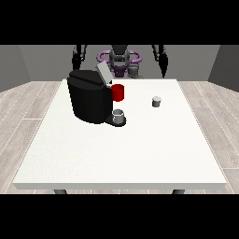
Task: Insert the coffee pod into the coffee machine and close the lid
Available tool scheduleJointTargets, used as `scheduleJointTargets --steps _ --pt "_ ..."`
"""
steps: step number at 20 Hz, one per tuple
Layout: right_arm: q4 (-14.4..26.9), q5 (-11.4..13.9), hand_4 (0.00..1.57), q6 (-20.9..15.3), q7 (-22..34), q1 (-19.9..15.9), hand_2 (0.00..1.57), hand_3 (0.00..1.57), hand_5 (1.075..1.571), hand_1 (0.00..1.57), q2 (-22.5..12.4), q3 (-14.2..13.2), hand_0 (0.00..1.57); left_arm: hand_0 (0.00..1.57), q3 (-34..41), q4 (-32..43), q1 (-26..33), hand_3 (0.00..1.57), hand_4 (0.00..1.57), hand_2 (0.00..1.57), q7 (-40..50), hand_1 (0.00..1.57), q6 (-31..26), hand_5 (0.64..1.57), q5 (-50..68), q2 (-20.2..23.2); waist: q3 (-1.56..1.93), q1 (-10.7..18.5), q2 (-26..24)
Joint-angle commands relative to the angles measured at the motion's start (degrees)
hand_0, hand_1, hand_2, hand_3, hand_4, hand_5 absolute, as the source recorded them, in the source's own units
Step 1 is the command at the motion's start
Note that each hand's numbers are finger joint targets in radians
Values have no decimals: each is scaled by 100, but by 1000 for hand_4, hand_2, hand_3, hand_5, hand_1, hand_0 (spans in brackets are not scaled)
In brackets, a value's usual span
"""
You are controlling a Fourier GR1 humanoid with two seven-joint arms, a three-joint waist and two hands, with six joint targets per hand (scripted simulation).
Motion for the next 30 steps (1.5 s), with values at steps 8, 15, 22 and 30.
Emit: scheduleJointTargets --steps 8,15,22,30 --pt "-3 -92 109 -664 -358 -93 0 0 1571 0 541 -370 0 0 164 262 -225 0 213 0 -935 0 -412 1571 -220 441 29 -339 -196" --pt "-143 -151 217 -368 -537 -276 0 0 1571 0 348 -304 0 0 939 1258 -1375 0 0 0 -351 0 -877 1571 72 1277 26 -806 283" --pt "-369 4 186 -558 -466 -459 0 0 1571 0 615 89 0 0 1105 2525 -2149 0 0 0 -387 0 -966 1571 -281 1687 25 -986 518" --pt "-57 -128 259 -727 -322 -813 0 0 1571 0 617 60 0 0 970 3548 -2695 0 0 0 -474 0 -844 1571 -685 1633 25 -931 782"
